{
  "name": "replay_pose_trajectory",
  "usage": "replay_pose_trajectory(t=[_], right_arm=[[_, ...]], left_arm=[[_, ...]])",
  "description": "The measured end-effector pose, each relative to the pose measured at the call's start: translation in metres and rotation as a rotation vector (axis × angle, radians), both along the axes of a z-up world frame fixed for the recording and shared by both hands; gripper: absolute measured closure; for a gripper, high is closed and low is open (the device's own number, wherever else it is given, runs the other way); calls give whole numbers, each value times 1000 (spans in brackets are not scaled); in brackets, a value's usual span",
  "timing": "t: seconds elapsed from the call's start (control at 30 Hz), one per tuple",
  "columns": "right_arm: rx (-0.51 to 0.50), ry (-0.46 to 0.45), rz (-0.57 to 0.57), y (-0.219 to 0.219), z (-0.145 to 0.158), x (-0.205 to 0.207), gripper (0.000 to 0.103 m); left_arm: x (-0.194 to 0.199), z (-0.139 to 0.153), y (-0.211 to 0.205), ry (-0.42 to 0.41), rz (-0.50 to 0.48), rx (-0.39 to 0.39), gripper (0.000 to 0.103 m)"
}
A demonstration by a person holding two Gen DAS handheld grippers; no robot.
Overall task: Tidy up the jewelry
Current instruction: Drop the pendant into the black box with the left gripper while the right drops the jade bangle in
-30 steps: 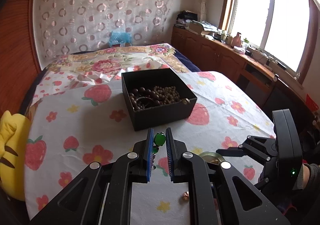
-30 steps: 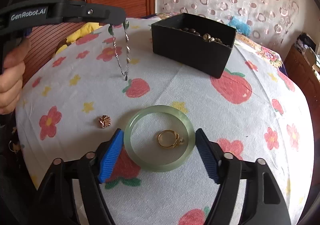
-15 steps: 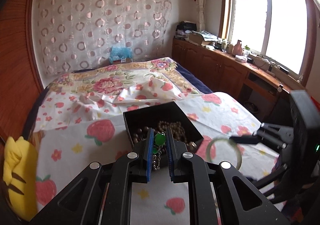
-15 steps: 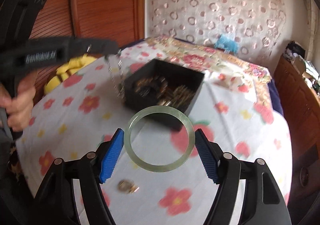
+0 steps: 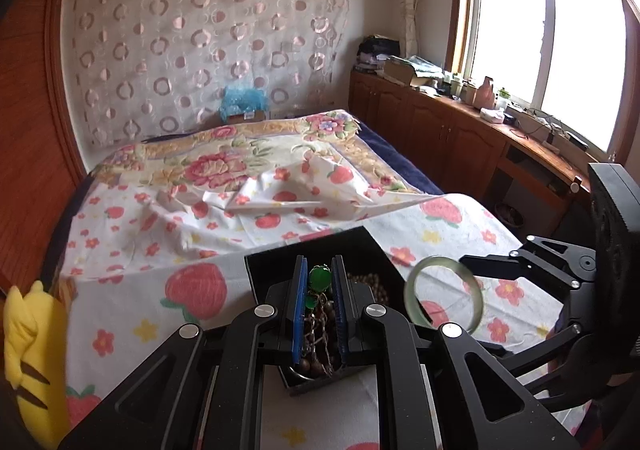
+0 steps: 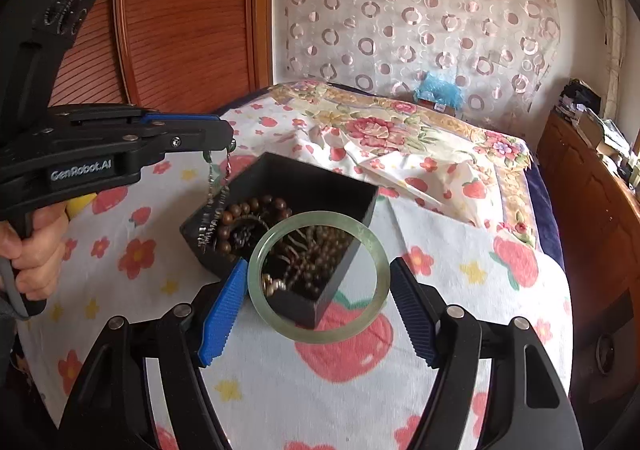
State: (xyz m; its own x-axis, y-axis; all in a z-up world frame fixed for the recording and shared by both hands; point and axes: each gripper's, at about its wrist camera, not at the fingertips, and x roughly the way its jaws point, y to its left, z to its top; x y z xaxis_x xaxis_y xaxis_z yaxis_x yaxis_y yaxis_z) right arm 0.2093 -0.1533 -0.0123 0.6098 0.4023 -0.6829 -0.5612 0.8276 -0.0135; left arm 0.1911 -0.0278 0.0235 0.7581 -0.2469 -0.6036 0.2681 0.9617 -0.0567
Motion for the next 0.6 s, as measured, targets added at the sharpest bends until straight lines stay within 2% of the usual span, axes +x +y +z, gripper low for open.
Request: replay_pose_trajectory(t=[0.07,0.13,0.17,0.6], right_arm=[[9,0,3,5,0,5,29],[13,5,9,10,-3,11,29],[14,7,12,14,-4,15,29],[29,-14,34,35,-14,34,27]], left_arm=[[1,0,0,1,7,4,91],[2,-1,4,11,26,3,77],[1,-3,6,16,30,-2,76],[-38,-21,49,50,96,22,75]])
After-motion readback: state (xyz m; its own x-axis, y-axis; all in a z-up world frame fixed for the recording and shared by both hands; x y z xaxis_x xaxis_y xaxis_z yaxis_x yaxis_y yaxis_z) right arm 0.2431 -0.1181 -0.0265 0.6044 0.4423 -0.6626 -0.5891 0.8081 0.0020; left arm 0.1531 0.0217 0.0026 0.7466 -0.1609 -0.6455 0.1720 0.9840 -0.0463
